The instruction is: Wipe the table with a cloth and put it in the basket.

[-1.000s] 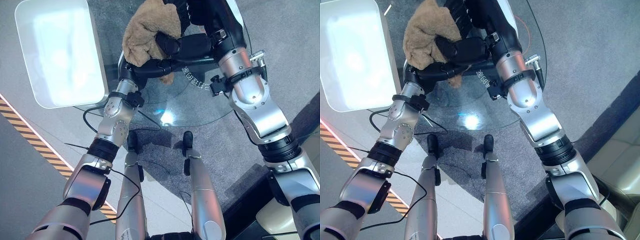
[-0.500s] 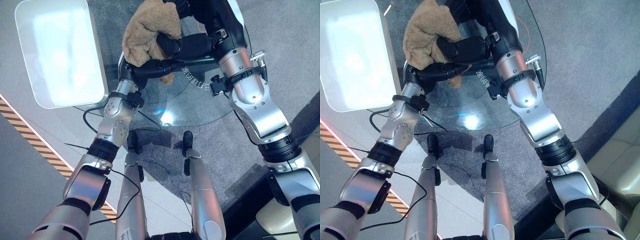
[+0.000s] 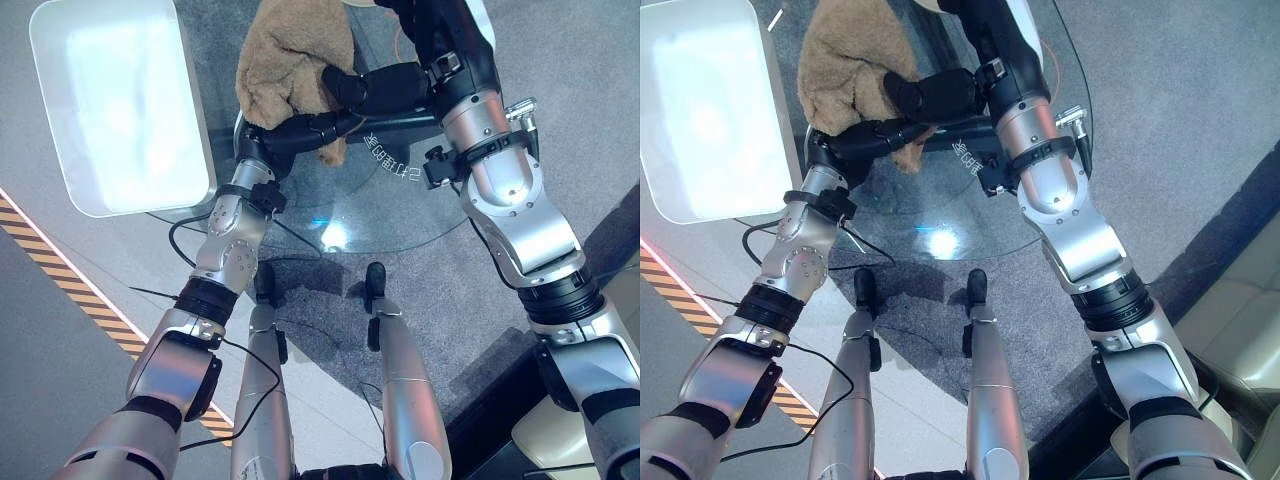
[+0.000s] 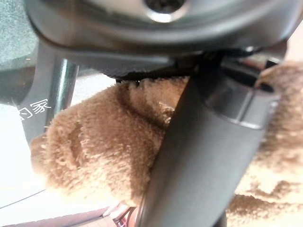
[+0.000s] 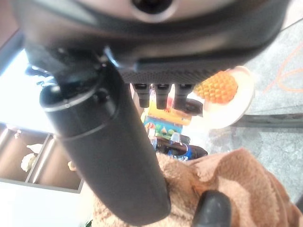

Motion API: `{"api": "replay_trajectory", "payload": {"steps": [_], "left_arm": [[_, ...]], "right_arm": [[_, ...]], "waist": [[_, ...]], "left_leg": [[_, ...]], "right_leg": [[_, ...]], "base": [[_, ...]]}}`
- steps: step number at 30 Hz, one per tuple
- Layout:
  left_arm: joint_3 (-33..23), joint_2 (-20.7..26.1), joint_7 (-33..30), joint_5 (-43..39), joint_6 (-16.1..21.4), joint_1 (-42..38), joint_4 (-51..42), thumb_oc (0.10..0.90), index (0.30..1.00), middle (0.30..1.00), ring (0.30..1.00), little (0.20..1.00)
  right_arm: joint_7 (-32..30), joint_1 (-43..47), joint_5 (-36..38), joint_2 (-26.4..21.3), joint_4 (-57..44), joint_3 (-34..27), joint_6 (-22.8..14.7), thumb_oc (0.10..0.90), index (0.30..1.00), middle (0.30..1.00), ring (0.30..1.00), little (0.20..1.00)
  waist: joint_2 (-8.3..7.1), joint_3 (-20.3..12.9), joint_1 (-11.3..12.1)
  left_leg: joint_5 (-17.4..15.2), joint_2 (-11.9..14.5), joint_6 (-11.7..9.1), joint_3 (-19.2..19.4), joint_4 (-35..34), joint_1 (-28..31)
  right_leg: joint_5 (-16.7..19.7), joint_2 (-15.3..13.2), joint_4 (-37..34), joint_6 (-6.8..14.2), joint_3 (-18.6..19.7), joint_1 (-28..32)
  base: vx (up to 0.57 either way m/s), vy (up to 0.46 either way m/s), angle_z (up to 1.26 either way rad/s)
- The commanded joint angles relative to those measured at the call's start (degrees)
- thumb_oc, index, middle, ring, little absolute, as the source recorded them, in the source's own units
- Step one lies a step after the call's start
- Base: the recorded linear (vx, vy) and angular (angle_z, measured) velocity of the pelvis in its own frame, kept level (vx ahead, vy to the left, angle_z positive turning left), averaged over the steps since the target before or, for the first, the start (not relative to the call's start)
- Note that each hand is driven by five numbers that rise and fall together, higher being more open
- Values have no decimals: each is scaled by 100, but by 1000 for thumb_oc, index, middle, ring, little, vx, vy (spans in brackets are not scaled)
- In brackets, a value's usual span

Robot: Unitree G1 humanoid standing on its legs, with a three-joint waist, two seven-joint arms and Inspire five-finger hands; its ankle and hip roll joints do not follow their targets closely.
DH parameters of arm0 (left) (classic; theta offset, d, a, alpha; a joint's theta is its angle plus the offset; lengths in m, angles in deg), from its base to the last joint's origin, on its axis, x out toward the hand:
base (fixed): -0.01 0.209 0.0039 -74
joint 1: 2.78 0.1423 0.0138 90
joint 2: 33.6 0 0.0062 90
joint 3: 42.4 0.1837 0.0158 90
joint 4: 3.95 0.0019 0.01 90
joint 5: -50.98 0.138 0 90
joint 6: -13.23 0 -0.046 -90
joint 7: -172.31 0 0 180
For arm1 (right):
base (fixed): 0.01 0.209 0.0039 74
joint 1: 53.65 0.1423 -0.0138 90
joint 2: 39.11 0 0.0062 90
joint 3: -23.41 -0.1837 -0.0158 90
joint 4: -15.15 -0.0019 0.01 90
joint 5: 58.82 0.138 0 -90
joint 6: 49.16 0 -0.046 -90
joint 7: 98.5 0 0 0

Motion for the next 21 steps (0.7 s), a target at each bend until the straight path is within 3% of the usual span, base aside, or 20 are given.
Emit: {"api": "replay_trajectory", "payload": {"steps": [1, 13, 21], "left_arm": [[-395, -72, 77, -148, 643, -561, -605, 100, 300, 300, 300, 200], [-542, -100, -203, -208, 862, -569, -577, 100, 300, 300, 300, 200], [-660, -47, -31, -386, 963, -552, -684, 100, 300, 300, 300, 200]], "right_arm": [[-226, 815, 74, -35, -884, -664, -709, 800, 900, 900, 900, 900], [-426, 758, 83, -18, -892, -768, -769, 800, 900, 900, 900, 900], [-715, 592, 313, -63, -859, -925, -811, 800, 900, 900, 900, 900]], "waist": [[-345, -263, 133], [-371, -259, 122], [-375, -265, 89]], "left_leg": [[-401, -455, 439, 420, 64, 199], [-423, -451, 438, 415, 95, 198], [-438, -438, 433, 433, 100, 204]], "right_leg": [[-79, 838, -453, -486, -162, 420], [-82, 859, -442, -490, -157, 425], [-69, 859, -457, -492, -136, 419]], "base": [[0, 0, 0], [0, 0, 0], [0, 0, 0]]}}
